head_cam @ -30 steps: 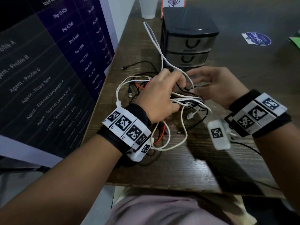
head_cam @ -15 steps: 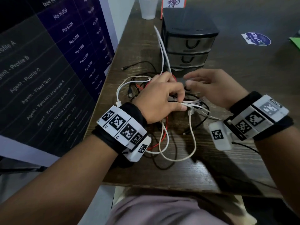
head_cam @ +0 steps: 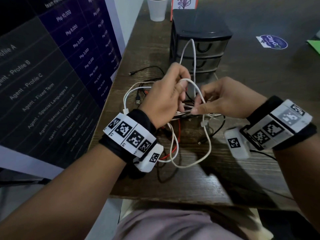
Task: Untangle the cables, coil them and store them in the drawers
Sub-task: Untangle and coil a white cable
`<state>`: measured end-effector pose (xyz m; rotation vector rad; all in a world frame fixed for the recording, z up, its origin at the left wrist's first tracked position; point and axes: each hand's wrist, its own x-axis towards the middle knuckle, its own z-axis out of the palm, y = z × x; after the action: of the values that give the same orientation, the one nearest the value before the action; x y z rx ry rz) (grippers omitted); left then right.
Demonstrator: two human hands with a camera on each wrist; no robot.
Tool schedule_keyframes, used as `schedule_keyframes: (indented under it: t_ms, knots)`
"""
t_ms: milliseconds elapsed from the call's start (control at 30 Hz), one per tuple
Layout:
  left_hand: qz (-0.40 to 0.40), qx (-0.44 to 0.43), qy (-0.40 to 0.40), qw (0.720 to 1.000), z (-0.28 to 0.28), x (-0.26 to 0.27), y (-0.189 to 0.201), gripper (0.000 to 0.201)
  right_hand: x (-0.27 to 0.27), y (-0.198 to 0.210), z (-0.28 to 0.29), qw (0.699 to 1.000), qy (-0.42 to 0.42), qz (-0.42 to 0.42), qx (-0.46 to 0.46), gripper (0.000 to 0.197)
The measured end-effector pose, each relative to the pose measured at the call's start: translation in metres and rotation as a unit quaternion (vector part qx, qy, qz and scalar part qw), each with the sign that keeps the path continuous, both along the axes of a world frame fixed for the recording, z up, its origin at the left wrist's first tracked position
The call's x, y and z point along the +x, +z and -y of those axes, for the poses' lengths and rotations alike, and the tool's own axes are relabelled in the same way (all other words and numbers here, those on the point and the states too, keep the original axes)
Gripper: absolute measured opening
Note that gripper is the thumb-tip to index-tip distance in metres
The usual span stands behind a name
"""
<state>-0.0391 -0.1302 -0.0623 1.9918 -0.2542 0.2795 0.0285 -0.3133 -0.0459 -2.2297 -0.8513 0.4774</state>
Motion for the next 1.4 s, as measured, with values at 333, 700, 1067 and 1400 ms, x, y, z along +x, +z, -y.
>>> schedule_keyframes:
  t_ms: [333, 700, 1067, 1400]
  knots:
    - [0.105, -0.091, 0.075, 0.987, -0.014, 0.006, 0.007, 0.008, 0.0, -0.003, 0.003, 0.992, -0.038, 0.037, -0.114, 0.009]
    - [0.011, -0.008, 0.122, 0.992, -0.042, 0.012, -0.012, 0.011, 0.01, -0.003, 0.014, 0.99, -0.089, 0.102, -0.037, 0.015]
    - [-0.085, -0.017, 0.031, 0.996, -0.018, 0.008, 0.003, 0.022, -0.01, 0.006, -0.017, 0.998, -0.018, -0.014, 0.056, 0.025]
    - [0.024, -0.018, 0.068, 0.997, -0.023, 0.012, 0.022, 0.006, -0.01, -0.001, -0.024, 0.98, -0.097, -0.022, 0.174, 0.024]
